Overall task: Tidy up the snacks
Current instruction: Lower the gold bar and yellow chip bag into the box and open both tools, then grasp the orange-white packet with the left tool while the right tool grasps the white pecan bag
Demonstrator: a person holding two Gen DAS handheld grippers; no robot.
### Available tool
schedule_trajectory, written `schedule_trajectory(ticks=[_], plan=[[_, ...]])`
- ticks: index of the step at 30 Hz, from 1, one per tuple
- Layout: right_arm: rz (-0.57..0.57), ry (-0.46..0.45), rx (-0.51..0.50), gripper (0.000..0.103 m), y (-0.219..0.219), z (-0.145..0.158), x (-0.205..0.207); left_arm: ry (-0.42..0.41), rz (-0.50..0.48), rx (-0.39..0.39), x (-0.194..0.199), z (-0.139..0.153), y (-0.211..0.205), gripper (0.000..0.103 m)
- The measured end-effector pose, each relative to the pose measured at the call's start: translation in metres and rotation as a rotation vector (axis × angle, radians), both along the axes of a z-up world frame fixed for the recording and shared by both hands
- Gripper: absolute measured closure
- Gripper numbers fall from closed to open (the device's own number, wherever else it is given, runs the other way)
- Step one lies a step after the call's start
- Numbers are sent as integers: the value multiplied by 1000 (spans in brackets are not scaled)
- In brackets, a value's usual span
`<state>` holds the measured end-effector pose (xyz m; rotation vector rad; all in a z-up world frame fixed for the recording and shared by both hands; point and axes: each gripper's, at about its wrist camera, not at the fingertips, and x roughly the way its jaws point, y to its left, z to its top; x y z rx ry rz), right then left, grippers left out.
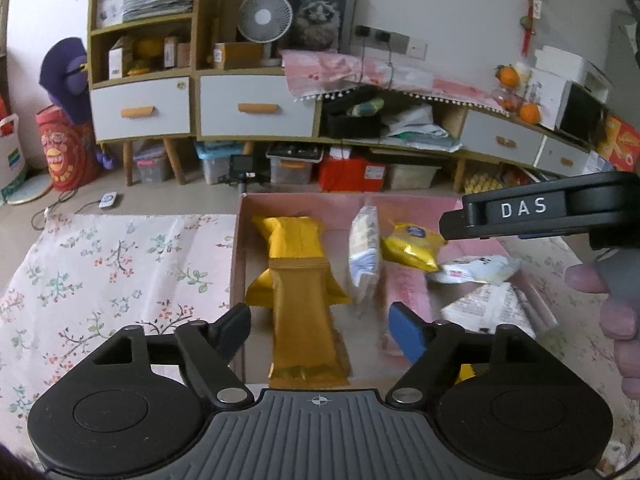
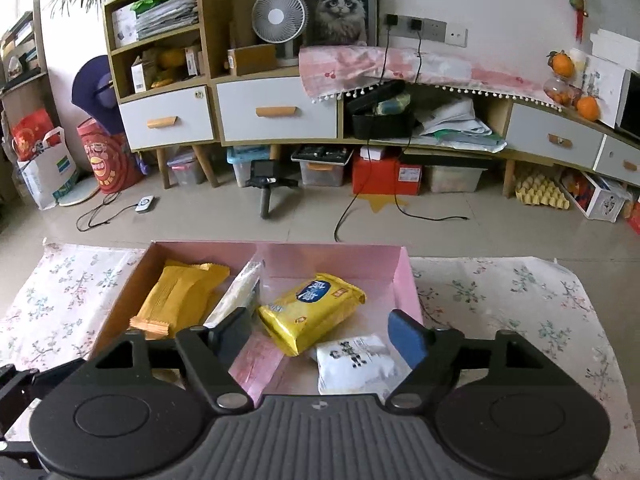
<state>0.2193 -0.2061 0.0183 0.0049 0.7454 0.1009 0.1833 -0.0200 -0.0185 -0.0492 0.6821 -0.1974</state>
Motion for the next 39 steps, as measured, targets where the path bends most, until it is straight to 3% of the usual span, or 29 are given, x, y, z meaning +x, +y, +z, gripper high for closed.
schedule_trajectory(ticks=[21, 31, 39], plan=[[-34, 13, 52, 30, -21, 30, -84, 44, -60, 55, -65, 19, 8, 9], [-3, 6, 79, 25, -36, 16, -123, 62, -100, 75, -92, 12, 10, 7], [77, 44, 24, 25, -54, -9, -146, 74, -213, 121, -119, -8, -1, 7]])
